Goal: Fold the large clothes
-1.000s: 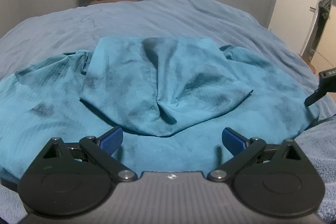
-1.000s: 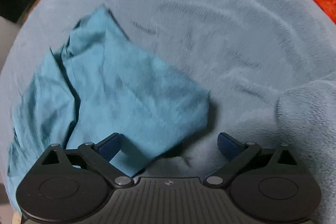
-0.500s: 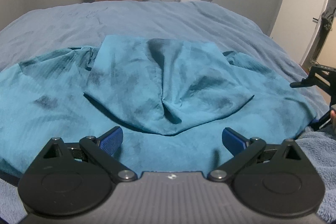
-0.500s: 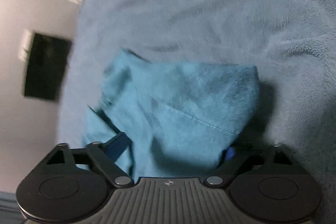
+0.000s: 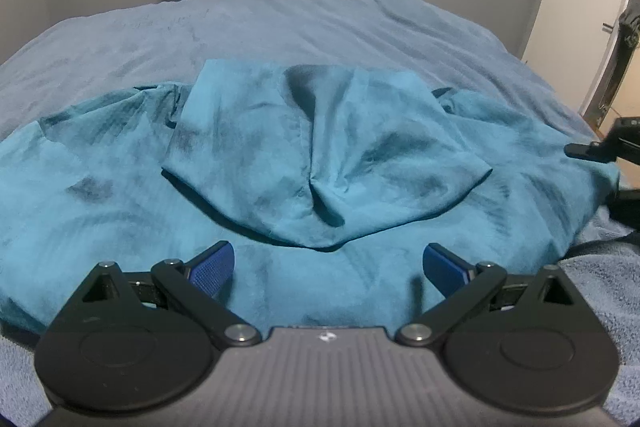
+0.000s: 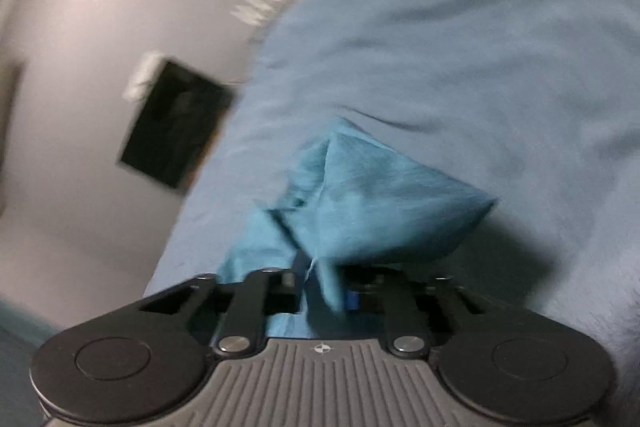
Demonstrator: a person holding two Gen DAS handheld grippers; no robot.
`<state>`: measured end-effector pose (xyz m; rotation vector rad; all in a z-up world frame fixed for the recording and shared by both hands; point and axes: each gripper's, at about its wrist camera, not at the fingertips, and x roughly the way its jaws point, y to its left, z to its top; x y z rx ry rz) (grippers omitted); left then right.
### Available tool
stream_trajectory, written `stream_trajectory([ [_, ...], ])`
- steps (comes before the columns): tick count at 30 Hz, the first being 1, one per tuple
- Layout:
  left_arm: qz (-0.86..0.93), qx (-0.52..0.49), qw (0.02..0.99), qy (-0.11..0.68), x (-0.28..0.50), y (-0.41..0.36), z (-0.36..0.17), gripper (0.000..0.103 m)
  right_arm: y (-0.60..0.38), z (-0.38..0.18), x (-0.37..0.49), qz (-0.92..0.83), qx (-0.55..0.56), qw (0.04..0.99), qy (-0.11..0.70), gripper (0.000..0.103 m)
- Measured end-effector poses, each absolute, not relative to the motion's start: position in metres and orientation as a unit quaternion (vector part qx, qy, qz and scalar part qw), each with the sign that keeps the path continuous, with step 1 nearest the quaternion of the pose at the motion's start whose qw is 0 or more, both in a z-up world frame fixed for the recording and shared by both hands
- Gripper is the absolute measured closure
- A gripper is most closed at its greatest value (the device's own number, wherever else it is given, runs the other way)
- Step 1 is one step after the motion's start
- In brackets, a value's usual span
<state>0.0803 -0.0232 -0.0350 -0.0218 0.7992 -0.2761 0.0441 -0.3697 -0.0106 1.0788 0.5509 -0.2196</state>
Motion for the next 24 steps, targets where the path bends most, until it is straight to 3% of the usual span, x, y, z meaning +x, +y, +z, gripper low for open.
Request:
stream_trajectory([
  [2, -0.128, -0.01, 0.912, 0.388, 0.083, -0.024, -0.034, 0.002, -0.374, -0.02, 0.057, -0.118, 0.512, 0.802, 0.283, 0.042],
  [6, -0.108, -0.016, 0.921, 0.374, 0.094, -0.026, -0.029, 0.002, -0.378, -0.043, 0.081, -0.149, 0.532, 0.767, 0.326, 0.038],
  [7, -0.101, -0.011, 0.924, 0.368, 0.097, -0.029, -0.027, 0.002, -0.378, -0.046, 0.083, -0.15, 0.535, 0.766, 0.322, 0.041],
  [8, -0.091, -0.001, 0.928, 0.36, 0.101, -0.032, -0.026, 0.002, -0.378, -0.048, 0.084, -0.148, 0.534, 0.771, 0.314, 0.058],
  [11, -0.049, 0.048, 0.933, 0.352, 0.116, -0.043, -0.031, 0.002, -0.377, -0.045, 0.077, -0.13, 0.524, 0.788, 0.295, 0.081],
  [17, -0.038, 0.12, 0.903, 0.412, 0.134, -0.061, -0.071, 0.002, -0.357, -0.024, 0.063, -0.077, 0.437, 0.863, 0.242, 0.089],
  [24, -0.036, 0.143, 0.89, 0.432, 0.139, -0.066, -0.084, 0.003, -0.292, 0.023, 0.051, 0.02, 0.225, 0.958, 0.175, 0.093],
])
